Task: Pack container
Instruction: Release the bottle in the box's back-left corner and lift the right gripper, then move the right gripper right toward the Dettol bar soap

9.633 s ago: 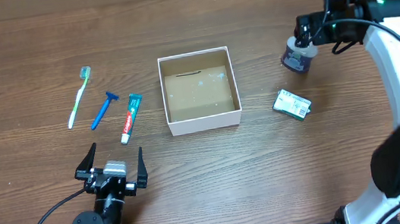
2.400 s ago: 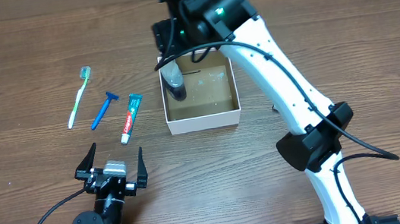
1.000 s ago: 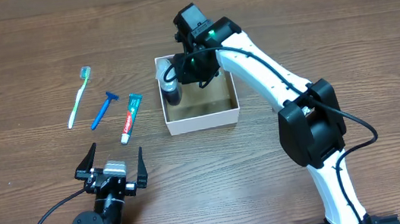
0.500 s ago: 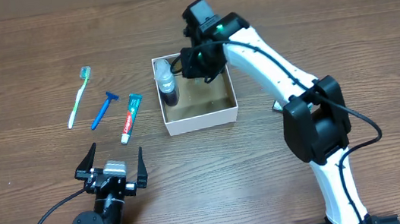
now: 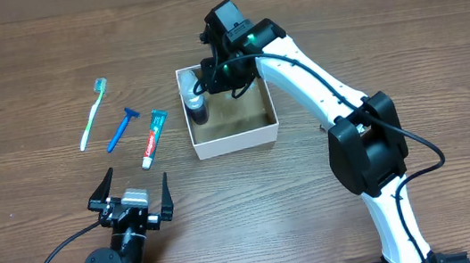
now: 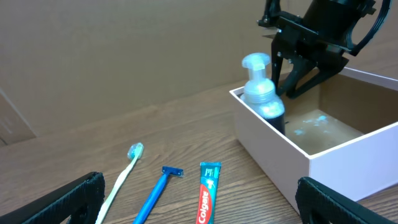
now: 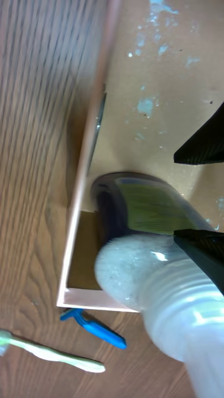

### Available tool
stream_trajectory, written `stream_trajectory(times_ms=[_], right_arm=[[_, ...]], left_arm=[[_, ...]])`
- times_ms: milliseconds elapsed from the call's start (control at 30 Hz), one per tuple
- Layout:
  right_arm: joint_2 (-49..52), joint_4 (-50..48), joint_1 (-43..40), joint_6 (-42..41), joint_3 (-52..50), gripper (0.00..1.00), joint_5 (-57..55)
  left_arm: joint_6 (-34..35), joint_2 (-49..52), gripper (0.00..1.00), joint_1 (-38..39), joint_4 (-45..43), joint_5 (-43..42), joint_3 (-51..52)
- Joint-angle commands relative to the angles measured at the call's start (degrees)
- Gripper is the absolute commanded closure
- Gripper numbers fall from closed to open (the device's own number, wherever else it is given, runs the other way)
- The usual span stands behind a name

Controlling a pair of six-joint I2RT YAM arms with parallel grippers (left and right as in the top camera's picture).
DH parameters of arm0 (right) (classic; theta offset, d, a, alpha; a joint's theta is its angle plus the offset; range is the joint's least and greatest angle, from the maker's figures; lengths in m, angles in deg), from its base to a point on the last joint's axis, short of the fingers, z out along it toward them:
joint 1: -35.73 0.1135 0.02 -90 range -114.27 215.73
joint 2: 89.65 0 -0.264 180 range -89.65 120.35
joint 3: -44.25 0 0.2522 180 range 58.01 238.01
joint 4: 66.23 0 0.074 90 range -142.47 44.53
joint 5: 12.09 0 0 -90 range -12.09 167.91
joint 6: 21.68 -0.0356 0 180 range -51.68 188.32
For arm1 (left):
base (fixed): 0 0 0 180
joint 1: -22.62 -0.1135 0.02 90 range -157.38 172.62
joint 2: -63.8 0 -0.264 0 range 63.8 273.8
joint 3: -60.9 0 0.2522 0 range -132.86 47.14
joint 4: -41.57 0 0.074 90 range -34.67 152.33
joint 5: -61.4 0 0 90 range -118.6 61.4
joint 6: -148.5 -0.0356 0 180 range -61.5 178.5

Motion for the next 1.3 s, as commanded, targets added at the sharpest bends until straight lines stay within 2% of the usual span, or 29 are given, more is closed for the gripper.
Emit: stream_trajectory(times_ms=[0,233,567,733,1133,1267], right_arm=[[-1.2,-0.9,1.0,2.7,1.9,0.63,0.6],[-1.2,1.1,0.0,3.8,1.9,0.63,0.5],[-1.2,17.9,-0.7,3.6,1.9,0.62,-12.1],[-1.2,22.9,-0.7,3.3,1.9,0.62,-12.9],[-1.2,30.4,-0.7,-2.3,1.9,0.63,-14.8],[-1.2,29.5,-0.7,-6.8,1.9,0.67,-14.7]], left_arm=[[-0.2,-0.5,0.00,-0.3,0.0,0.3,0.2],[-0.2,-0.5,0.00,-0.3,0.0,0.3,0.2],[-0.2,-0.5,0.00,-0.3,0.0,0.3,0.2],[-0.2,-0.5,0.00,-0.3,0.0,0.3,0.2],[-0.2,-0.5,0.00,-0.3,0.0,0.3,0.2],[-0.2,-0.5,0.00,-0.3,0.0,0.3,0.2]])
